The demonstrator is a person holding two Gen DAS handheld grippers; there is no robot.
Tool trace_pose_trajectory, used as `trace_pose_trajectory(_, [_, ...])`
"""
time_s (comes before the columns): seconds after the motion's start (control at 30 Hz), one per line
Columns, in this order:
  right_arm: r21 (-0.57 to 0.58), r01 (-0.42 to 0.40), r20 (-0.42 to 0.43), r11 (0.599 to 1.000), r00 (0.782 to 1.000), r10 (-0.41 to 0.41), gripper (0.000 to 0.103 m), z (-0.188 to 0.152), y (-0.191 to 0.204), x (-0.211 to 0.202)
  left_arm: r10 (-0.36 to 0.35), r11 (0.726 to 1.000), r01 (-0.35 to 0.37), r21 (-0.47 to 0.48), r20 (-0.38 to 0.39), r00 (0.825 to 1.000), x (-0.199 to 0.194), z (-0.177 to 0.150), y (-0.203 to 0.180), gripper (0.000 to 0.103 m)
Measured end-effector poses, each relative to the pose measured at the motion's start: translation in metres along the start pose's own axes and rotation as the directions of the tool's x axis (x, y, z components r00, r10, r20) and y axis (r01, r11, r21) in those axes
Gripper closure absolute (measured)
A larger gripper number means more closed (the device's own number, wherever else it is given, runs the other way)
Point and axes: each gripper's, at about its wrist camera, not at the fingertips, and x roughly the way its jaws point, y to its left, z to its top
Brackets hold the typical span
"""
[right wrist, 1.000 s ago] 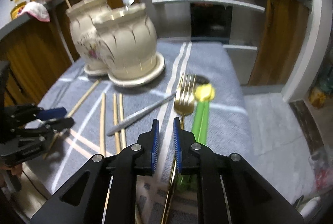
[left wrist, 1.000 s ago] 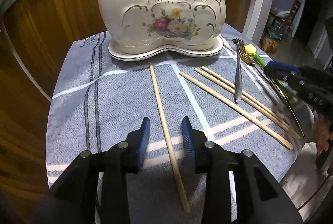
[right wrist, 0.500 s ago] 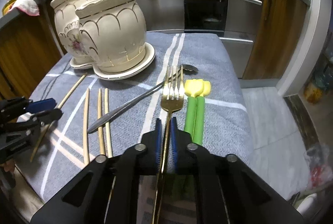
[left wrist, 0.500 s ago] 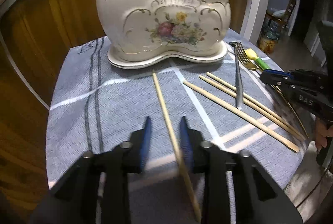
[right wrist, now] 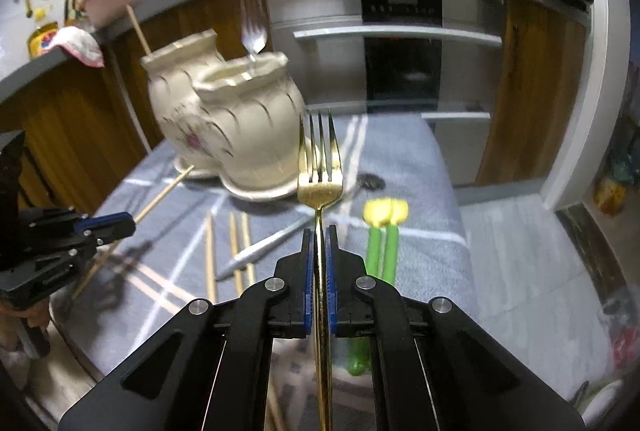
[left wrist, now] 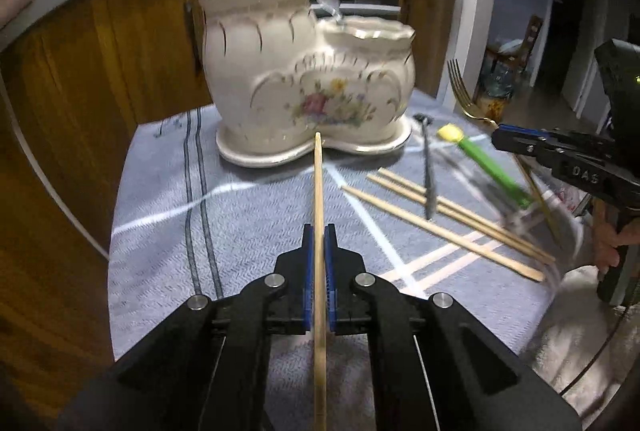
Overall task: Organize utensils
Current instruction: 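Lift the chopstick with the left tool while the right tool lifts the gold fork over the holder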
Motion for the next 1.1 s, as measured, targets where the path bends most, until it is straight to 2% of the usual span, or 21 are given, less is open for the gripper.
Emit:
trace_pose_trajectory(0.2, [-0.048,-0.025,0.126,0.999,0.992,0.031,0.097,0.007,0.015,-0.027,-0.032,0.999,0.031,0.008,0.118,0.992,-0.027,0.004,0.002,0.098])
trace_pose_trajectory(0.4, [-0.094,-0.015,0.264,0.995,0.964,0.04,0.097,0.013,0.031,-0.054,-0.049,0.999,0.046,0.018,0.256,0.965,-0.052,0.011,0.009,0.098])
trace_pose_trajectory(0.5, [-0.105,0.004,0.359,0.994,0.933,0.034,0.097,0.019,0.039,-0.068,-0.046,0.999,0.042,0.019,0.334,0.941,-0.064,0.016,0.011,0.098])
trace_pose_trajectory(0.6, [-0.09,0.009,0.422,0.996,0.906,0.03,0.097,0.034,0.041,-0.075,-0.052,0.999,0.051,0.012,0.38,0.924,-0.068,0.024,0.016,0.098])
trace_pose_trajectory(0.73, [-0.069,-0.017,0.451,0.997,0.891,0.047,0.097,0.066,0.041,-0.076,-0.061,0.998,0.052,0.032,0.438,0.897,-0.072,0.04,0.022,0.098])
trace_pose_trajectory(0.77, [-0.067,-0.019,0.458,0.998,0.888,0.048,0.097,0.076,0.042,-0.075,-0.069,0.998,0.06,0.035,0.463,0.884,-0.073,0.046,0.024,0.098])
trace_pose_trajectory(0.87, [-0.07,-0.02,0.483,0.997,0.874,0.051,0.097,0.096,0.045,-0.074,-0.094,0.995,0.094,0.026,0.502,0.86,-0.074,0.063,0.031,0.098])
trace_pose_trajectory(0.97, [-0.076,-0.024,0.514,0.997,0.856,0.06,0.097,0.114,0.047,-0.072,-0.118,0.991,0.131,0.015,0.557,0.822,-0.071,0.085,0.038,0.098])
trace_pose_trajectory(1.0, [-0.075,-0.026,0.519,0.997,0.853,0.061,0.097,0.116,0.048,-0.071,-0.133,0.988,0.157,0.009,0.581,0.803,-0.069,0.095,0.041,0.098])
trace_pose_trajectory(1.1, [-0.063,-0.038,0.536,0.997,0.842,0.066,0.097,0.127,0.047,-0.063,-0.162,0.978,0.208,-0.01,0.588,0.792,-0.055,0.119,0.047,0.098])
